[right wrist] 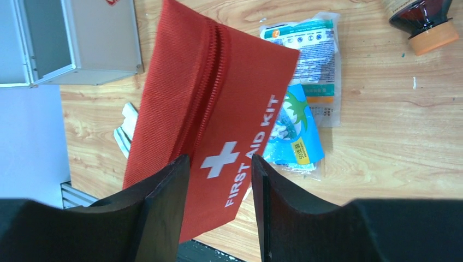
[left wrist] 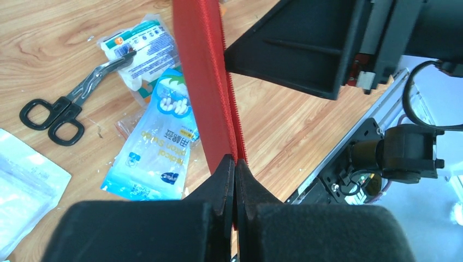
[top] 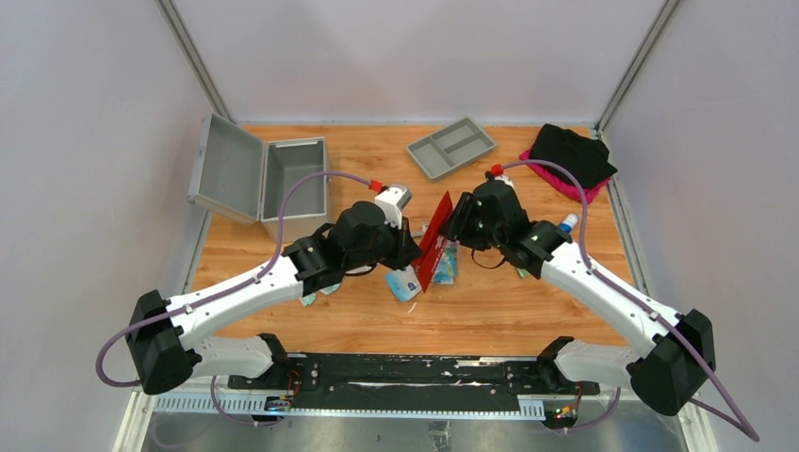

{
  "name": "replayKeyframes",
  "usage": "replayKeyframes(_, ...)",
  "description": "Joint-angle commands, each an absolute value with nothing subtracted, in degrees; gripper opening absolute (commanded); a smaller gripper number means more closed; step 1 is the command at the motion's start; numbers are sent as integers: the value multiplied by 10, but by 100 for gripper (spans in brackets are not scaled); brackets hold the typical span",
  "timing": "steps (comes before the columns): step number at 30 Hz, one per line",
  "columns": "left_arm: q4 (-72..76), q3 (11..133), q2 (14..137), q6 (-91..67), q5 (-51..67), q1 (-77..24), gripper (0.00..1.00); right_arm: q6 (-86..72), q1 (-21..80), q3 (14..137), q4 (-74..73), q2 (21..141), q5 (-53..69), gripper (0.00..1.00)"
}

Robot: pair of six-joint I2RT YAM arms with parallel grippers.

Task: Organize the medicine kit
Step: Open the medicine pouch.

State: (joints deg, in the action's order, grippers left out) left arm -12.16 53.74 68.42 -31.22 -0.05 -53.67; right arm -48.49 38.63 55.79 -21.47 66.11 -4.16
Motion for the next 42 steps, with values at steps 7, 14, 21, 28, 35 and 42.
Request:
replayKeyframes(7,-150,578,699,-241,-49,-578,0,-488,395,577,-265,703,-91,49)
replayKeyframes(14,-163,589,719,-208,-72,-607,0,-501,394,567,-239,713,-61,49)
replayKeyframes(21,-164,584,722,-203,-79,-610,0,-511,387,533,-170,698,-18,49)
replayKeyframes(28,-162,585,723,-199,-77,-611,0,-520,381,519,-164,716,-19,48)
replayKeyframes(35,-164,582,724,-196,-86,-612,0,-515,379,529,-190,720,-34,28)
replayKeyframes(42,-157,578,712,-193,-86,-612,11,-544,379,532,-190,694,-23,0)
